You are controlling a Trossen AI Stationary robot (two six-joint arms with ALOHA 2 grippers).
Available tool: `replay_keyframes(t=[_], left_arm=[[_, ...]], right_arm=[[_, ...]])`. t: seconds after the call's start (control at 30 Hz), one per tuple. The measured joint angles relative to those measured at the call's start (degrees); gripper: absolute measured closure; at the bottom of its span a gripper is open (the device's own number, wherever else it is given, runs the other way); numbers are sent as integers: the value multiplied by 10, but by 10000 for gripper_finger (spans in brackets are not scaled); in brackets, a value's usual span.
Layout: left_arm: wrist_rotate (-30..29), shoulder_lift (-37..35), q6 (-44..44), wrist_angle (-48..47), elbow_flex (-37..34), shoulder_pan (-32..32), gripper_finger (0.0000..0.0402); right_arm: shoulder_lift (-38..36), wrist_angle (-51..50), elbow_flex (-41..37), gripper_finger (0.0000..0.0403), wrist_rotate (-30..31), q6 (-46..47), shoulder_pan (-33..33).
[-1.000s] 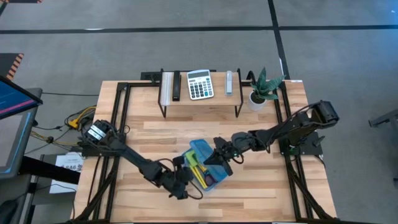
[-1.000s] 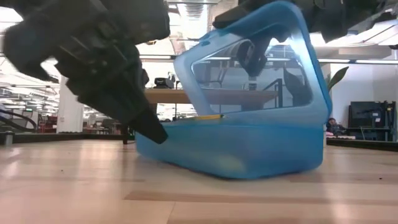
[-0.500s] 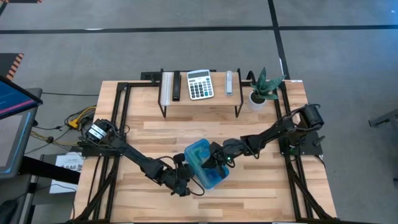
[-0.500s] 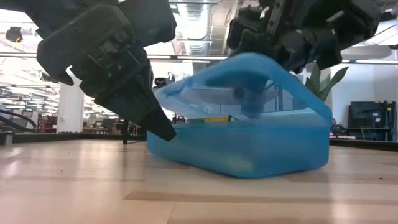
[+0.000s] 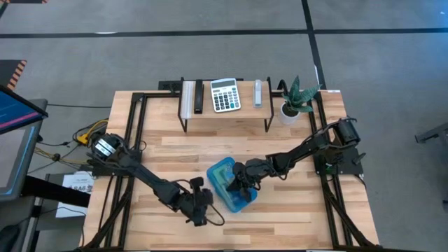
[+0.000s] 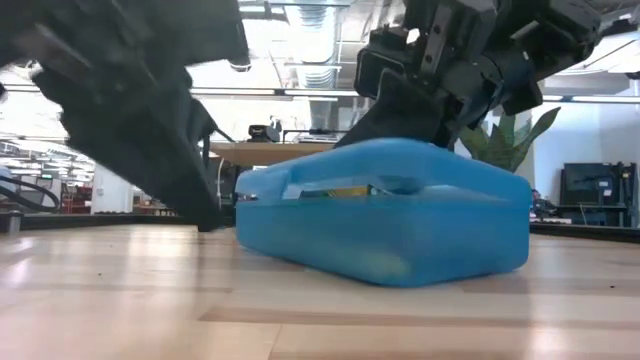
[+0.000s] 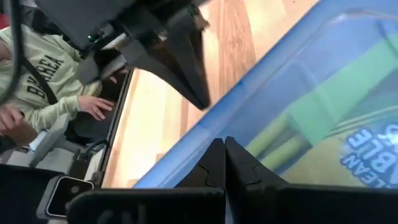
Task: Pack school essentials
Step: Close the blue supply box
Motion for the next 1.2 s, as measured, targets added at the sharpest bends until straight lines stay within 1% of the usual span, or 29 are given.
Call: replay_keyframes(t=[0.1,0.27,0.33,0.43,0.57,0.7,0.83,1.03,1.2], left_arm=[[-37,-20,9,7,0,-13,401],[-161,-43,58,49,0,-21,401],[-177,-44,85,67,0,-11,401],[-177,-43,98,69,0,9,401],[-171,-40,99,65,-6,36,401],[-133,-40,102,68,-12,54,401],[-111,-40,103,84,-18,59,401],[-79,-40,90,126,-49,59,402],[-73,-40,74,129,-58,59,401]], right_arm=[[0,-24,0,396,6,0,-2],[-1,-35,0,396,17,-16,-2],[-1,-37,0,396,17,-23,-2],[-1,-37,0,396,17,-54,1],[-2,-37,0,396,19,-121,7],[-2,-38,0,397,19,-179,11],[-2,-38,0,397,20,-228,16],[-2,-43,0,397,20,-247,18],[-3,-60,0,397,28,-253,18]])
